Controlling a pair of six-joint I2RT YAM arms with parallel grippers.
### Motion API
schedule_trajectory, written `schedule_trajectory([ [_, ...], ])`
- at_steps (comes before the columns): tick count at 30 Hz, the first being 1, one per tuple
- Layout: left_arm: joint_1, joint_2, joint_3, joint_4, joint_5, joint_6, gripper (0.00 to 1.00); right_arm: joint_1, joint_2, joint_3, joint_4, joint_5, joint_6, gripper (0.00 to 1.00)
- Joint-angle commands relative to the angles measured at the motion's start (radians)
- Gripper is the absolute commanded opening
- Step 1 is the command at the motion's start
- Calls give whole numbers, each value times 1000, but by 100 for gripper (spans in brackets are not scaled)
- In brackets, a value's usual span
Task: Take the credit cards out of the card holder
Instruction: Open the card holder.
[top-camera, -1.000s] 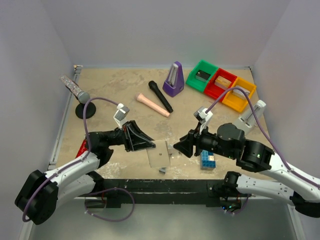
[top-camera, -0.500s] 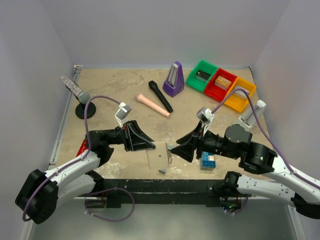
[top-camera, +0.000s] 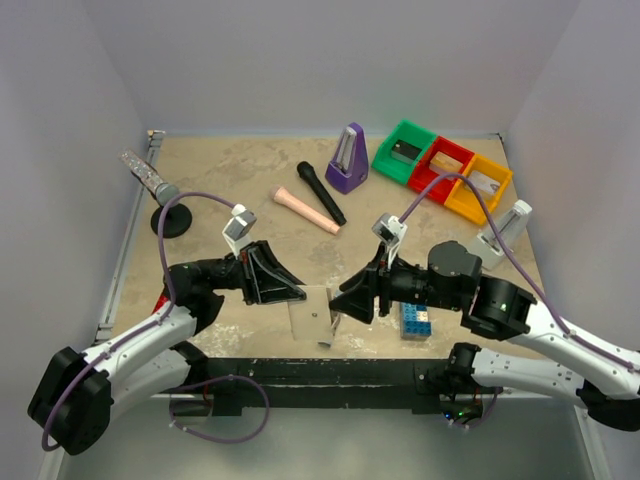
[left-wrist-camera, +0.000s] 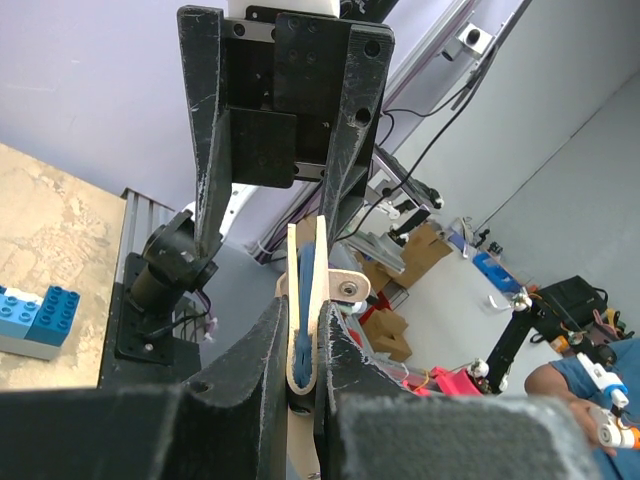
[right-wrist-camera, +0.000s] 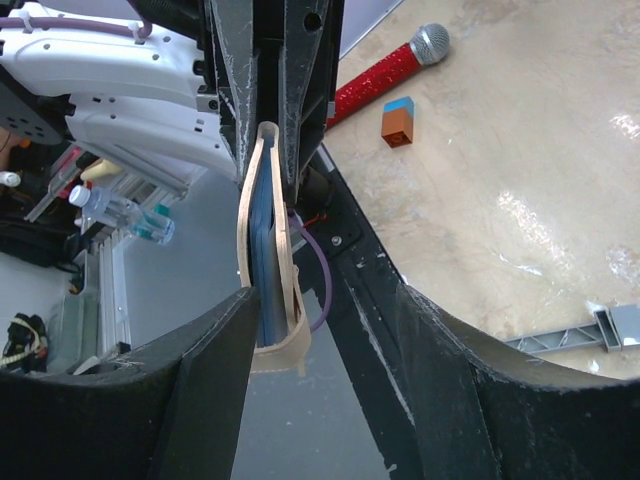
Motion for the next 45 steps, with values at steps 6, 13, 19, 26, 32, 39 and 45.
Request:
schedule_trajectory([
  [6,-1,-15,51,320,-37,-12,0,-2,57,51,56,-63,7,61],
  [13,-1,-29,65,320,-37,-18,0,-2,51,41,36,-17,24,61],
  [19,-1,-33,61,320,-34,-21,0,-6,14,23,30,28,28,61],
  [26,-1,-38,53,320,-34,-22,0,-20,-34,12,36,52,38,63],
  [32,-2,-39,51,320,-38,-21,0,-22,-12,21,45,20,38,64],
  [39,-1,-41,57,322,-46,-24,0,-22,29,15,76,-31,45,63],
  [45,-1,-30,71,320,-46,-25,0,-23,49,21,85,-64,45,63],
])
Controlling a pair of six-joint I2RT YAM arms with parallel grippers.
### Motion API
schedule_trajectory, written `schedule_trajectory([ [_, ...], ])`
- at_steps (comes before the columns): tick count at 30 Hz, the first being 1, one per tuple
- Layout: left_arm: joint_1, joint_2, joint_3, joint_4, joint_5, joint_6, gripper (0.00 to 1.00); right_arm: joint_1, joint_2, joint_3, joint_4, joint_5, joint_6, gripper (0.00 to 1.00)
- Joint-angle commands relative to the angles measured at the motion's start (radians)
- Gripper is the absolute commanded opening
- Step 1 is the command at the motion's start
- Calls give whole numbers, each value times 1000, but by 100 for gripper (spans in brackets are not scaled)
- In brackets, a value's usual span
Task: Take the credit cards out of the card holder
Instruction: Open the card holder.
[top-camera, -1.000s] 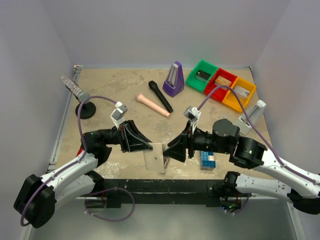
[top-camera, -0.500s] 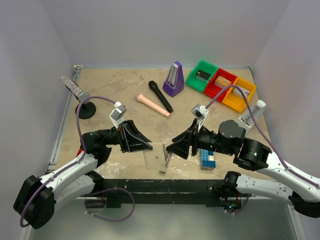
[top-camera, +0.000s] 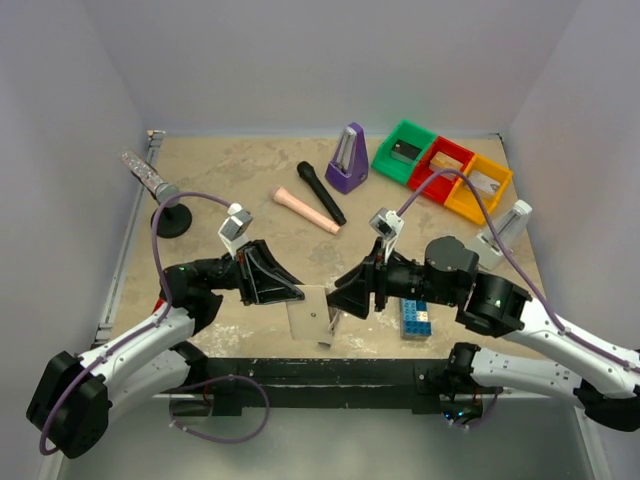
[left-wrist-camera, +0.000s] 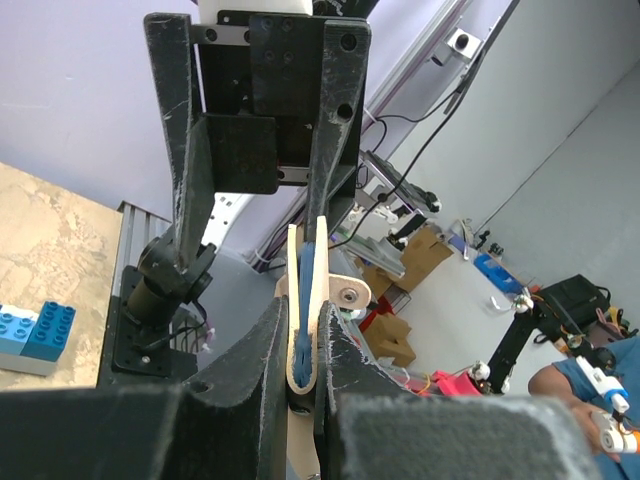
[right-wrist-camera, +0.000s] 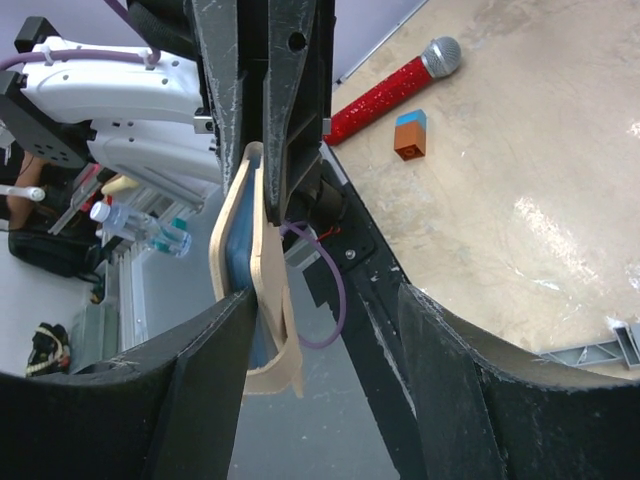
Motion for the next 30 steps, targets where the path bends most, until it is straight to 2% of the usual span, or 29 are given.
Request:
schedule_trajectory([
  [1,-2,-3,58,322,-35,-17,0,-1,29,15,45,-44,8,63],
  [11,-3,14,76,320,-58,-12,0,1,121,61,17,-131,1,62],
  [18,-3,32,64,320,-104,4,0,1,180,79,37,-186,21,51],
  [21,-4,31,61,311,-117,14,0,1,202,90,28,-188,21,43],
  [23,-3,31,62,304,-120,18,0,1,216,98,25,-196,23,35],
  [25,-4,29,61,293,-120,26,0,1,226,102,26,-203,24,24],
  [28,-4,22,62,267,-117,37,1,1,234,109,23,-223,24,2],
  [30,-3,12,58,242,-111,52,5,1,225,113,14,-217,24,0],
])
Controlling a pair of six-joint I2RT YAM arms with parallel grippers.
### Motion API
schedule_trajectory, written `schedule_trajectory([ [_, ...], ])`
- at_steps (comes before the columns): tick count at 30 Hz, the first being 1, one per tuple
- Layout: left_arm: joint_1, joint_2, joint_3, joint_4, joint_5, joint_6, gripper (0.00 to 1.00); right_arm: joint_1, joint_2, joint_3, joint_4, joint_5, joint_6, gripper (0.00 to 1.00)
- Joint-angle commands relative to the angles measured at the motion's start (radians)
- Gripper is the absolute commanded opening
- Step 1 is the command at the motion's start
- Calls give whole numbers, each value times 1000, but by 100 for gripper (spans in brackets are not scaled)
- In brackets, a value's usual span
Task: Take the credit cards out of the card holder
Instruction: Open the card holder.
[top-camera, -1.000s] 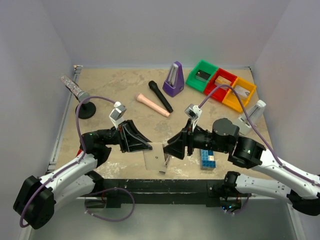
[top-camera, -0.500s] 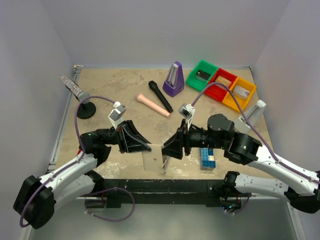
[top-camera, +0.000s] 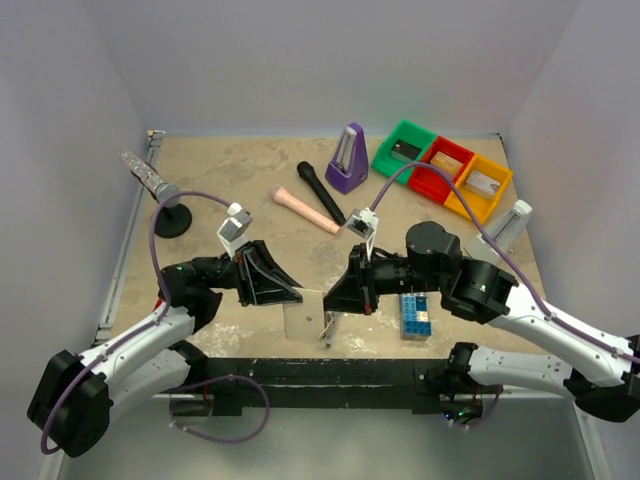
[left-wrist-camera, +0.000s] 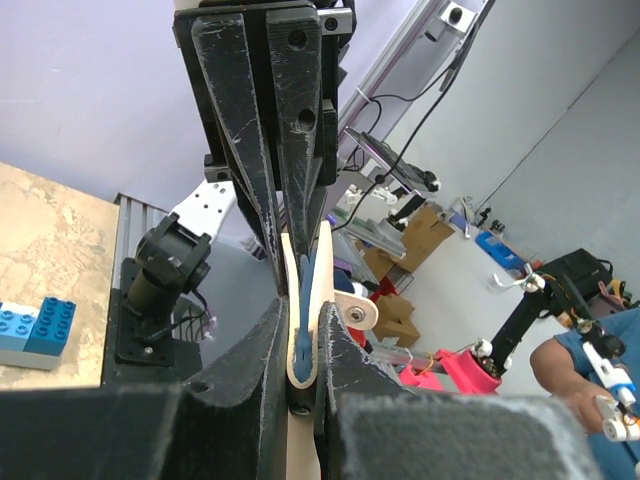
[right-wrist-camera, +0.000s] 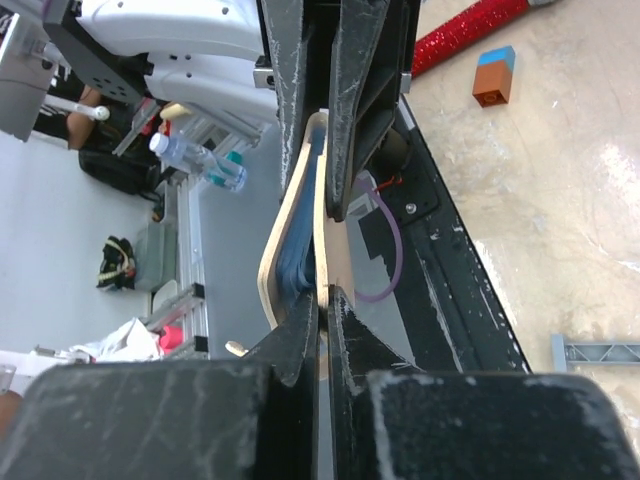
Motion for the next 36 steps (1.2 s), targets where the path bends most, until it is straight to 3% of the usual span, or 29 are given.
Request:
schedule_trajectory([
  [1,-12,-9,42,191,-161,63,9,12,70,12,47,30,3,0],
  [4,-9,-42,34,95,-165,112,19,5,35,21,-13,71,-18,0],
  [9,-9,-143,40,-241,-217,285,34,-8,-15,43,-120,155,-56,0],
  [10,-11,-164,42,-299,-233,307,42,-9,-25,44,-132,165,-62,0],
  [11,-9,-181,40,-333,-250,321,58,-11,-33,43,-142,169,-67,0],
  [13,-9,-209,33,-358,-276,328,100,-15,-50,40,-154,175,-67,0],
  [21,-9,-215,-38,-283,-305,309,100,-34,-79,26,-159,192,-49,0],
  [36,-52,-289,-141,-378,-438,334,100,-52,-82,30,-203,261,37,0],
])
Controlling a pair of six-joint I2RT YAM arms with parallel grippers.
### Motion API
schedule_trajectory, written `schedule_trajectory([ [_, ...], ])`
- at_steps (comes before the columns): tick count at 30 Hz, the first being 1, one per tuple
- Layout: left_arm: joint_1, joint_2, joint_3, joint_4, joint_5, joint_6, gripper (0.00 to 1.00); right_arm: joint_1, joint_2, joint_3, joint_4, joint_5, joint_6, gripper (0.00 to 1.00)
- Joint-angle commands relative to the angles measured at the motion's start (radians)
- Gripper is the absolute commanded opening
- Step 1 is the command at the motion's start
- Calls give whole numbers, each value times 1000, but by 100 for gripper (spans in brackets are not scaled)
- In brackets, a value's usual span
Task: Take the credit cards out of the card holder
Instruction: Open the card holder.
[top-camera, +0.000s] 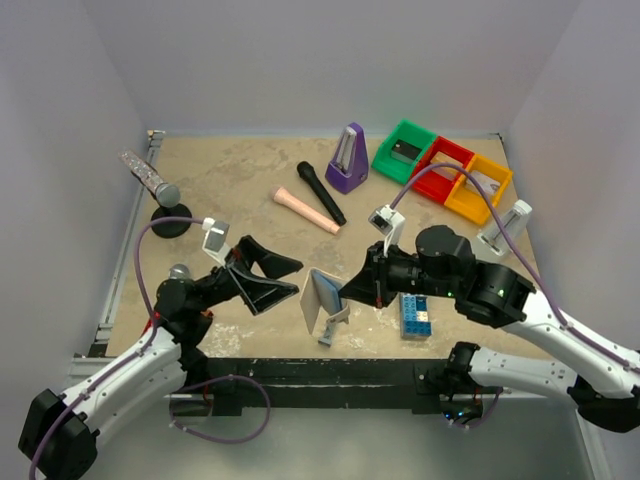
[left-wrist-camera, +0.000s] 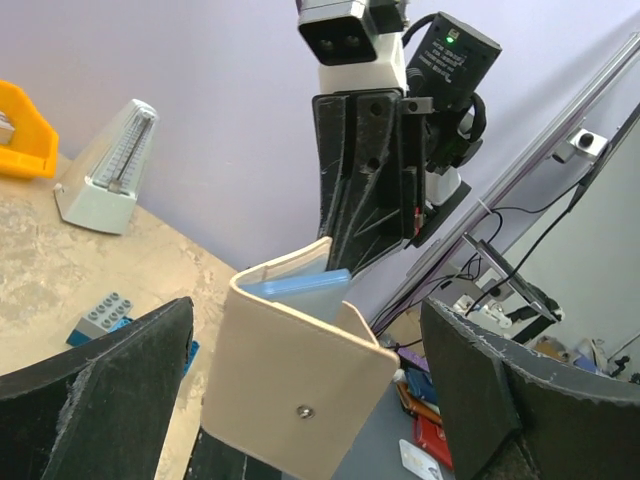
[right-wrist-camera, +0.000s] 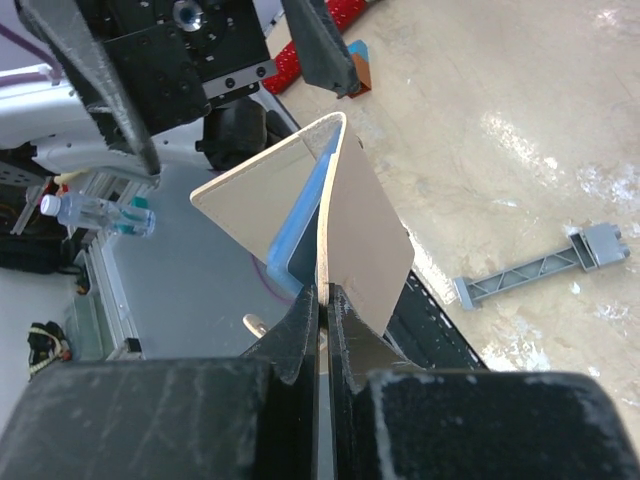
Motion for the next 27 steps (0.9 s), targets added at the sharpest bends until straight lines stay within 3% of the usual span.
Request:
schedule_trajectory([
  [1,-50,-23,3,-29,-63,59,100,-4,11,21,14,33,44,0],
  [7,-182,-27,48,-237,-177,196,100,-6,35,31,12,62,92,0],
  [12,-203,-23,49,-288,-231,202,100,-8,49,31,31,42,109,0],
  [27,-203,-122,22,-329,-220,201,70,-80,-7,-84,166,-47,184,0],
])
